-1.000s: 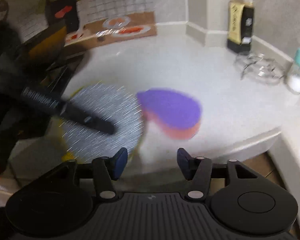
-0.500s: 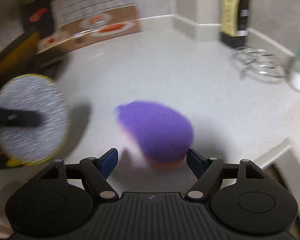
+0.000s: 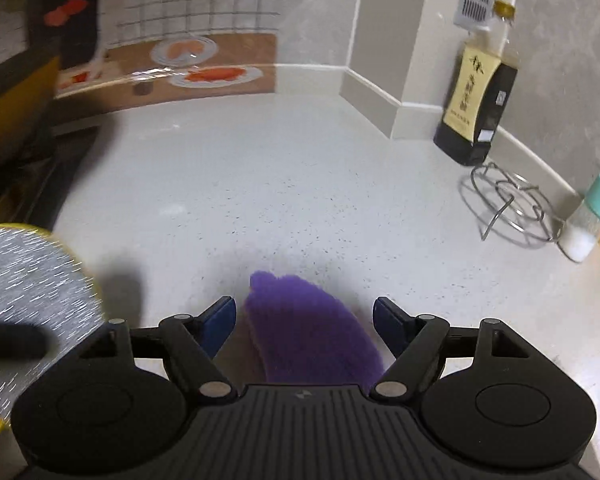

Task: Collect trash

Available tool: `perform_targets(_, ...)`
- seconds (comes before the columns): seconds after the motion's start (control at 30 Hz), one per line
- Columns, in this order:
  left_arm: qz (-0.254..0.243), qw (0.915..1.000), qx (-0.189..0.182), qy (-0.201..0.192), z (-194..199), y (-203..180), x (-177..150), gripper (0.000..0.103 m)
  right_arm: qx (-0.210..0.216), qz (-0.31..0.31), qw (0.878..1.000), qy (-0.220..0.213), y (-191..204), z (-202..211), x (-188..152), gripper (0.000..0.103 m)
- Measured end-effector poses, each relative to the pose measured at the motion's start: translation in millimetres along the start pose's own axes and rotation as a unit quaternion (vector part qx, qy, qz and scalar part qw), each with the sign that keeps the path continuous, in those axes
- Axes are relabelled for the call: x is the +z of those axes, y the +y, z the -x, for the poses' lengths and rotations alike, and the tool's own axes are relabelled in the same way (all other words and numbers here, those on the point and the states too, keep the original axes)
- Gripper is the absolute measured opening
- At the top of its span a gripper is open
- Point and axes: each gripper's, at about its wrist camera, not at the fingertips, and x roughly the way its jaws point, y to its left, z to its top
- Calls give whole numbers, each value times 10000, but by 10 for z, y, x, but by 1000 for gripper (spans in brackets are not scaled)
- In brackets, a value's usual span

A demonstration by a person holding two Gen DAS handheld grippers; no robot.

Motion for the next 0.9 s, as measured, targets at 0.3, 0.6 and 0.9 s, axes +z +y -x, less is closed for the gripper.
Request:
perform_targets(0.3,89,9992,-370,74,78,235,-15,18,-443,61,9982,396,166,-279,27,76)
perform_targets(0.6,136,9983,-557,38,135,355,-26,18,-603,-636,9945,580,46,-330,31,74)
perform_targets(0.9,-14,9991,-336,-254,261,127,-150,18,234,-715,9971,150,243,169,-22,70)
